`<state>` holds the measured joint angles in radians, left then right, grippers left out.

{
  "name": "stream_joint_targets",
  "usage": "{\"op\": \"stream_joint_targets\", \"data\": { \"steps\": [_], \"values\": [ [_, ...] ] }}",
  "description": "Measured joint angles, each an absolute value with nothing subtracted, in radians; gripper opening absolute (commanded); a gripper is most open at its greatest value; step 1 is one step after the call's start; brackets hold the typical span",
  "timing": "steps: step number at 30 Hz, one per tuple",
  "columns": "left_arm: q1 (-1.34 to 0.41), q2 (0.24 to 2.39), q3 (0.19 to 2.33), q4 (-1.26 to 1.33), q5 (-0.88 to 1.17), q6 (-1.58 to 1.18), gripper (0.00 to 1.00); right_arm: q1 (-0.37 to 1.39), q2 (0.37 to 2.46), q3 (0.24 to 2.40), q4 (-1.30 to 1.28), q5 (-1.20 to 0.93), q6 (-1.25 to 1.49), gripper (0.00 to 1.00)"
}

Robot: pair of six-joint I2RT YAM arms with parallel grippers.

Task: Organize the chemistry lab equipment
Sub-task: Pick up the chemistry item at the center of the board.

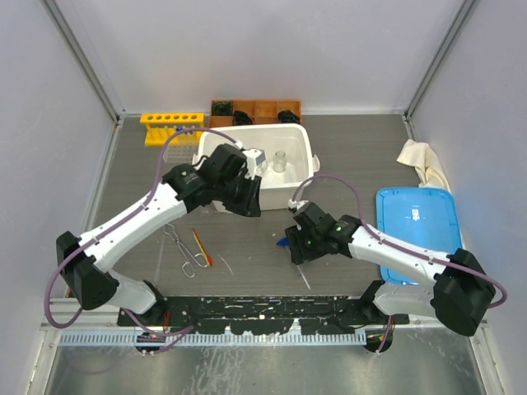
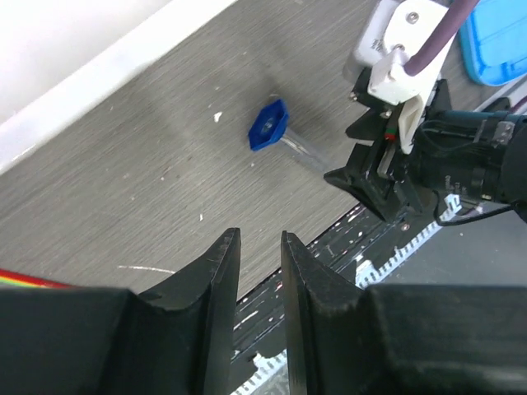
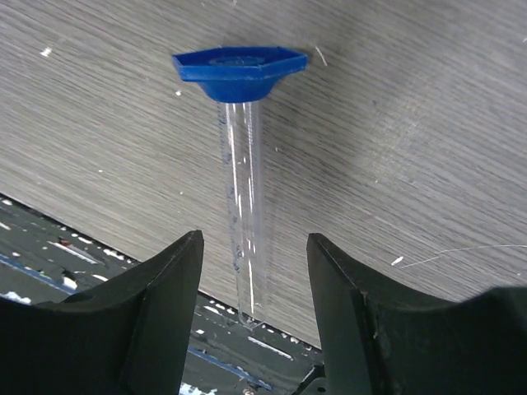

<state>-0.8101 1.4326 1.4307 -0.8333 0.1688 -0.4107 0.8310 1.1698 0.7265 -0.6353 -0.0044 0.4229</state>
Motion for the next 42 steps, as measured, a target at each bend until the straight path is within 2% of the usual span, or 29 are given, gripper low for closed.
{"op": "stream_joint_targets", "data": {
  "steps": [12,23,27,34,42],
  "values": [
    [-0.807,1.361,1.382,-0.829,0.134,-0.430,0.28,0.831,1.286,0.687,-0.529,-0.042,0.408,0.53],
    [-0.807,1.308,1.355,-0.827,0.101,-0.442,0.28,0.831,1.362,0.772,-0.532,-0.061,0.398,0.37],
    [-0.807,1.307,1.340,-0.827,0.101,-0.459,0.28,0.831,1.370,0.829,-0.530,-0.097,0.407,0.36],
    [-0.807,1.265,1.311,-0.824,0.101,-0.470,0.28,0.831,1.384,0.849,-0.550,-0.088,0.409,0.52],
    [-0.807,1.237,1.296,-0.819,0.101,-0.483,0.28,0.832,1.341,0.956,-0.638,0.060,0.278,0.58]
  ]
}}
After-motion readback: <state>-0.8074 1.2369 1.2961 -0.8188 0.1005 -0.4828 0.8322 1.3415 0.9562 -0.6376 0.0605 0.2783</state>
